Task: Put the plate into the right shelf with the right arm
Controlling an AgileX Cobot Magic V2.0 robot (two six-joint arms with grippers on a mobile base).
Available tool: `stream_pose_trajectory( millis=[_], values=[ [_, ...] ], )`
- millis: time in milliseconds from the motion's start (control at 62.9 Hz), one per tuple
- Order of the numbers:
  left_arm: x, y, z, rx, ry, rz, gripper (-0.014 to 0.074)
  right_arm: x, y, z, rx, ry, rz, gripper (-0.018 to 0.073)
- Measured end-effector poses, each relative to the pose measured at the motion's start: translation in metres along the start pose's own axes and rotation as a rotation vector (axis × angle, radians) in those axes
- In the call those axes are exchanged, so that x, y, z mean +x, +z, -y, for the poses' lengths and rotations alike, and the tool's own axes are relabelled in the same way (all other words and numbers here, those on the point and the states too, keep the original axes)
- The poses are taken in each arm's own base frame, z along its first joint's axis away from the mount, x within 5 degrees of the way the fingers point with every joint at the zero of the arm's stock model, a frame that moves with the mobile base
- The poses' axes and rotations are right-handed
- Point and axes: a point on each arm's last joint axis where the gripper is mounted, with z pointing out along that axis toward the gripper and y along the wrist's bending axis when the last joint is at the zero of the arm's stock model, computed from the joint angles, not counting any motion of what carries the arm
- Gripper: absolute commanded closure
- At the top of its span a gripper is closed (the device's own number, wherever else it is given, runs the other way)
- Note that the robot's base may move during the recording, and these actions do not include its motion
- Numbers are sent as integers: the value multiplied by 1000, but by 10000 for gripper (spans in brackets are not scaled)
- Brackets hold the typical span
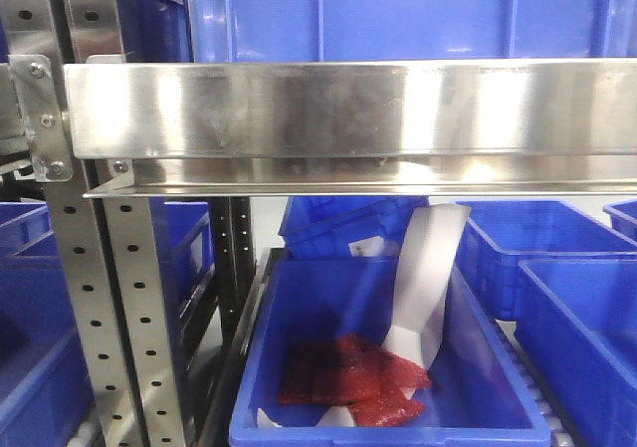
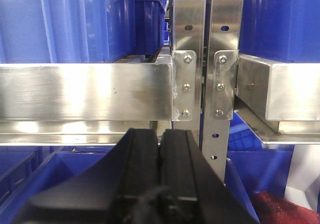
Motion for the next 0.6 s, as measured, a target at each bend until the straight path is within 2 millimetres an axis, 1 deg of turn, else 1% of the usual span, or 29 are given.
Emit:
stream_pose_trajectory(
  millis=[127,223,413,525,604],
  values=[
    [0,0,0,0,0,0,643,0,0,0,0,0,0,505],
    [0,0,0,0,0,0,643,6,1,0,0,0,-15,505],
    [0,0,0,0,0,0,643,27,3,0,0,12,-57,505],
    [0,0,0,0,0,0,643,41,1,0,4,14,-22,505],
    [0,0,0,0,0,0,643,52,-4,0,5,5,18,505]
  ],
)
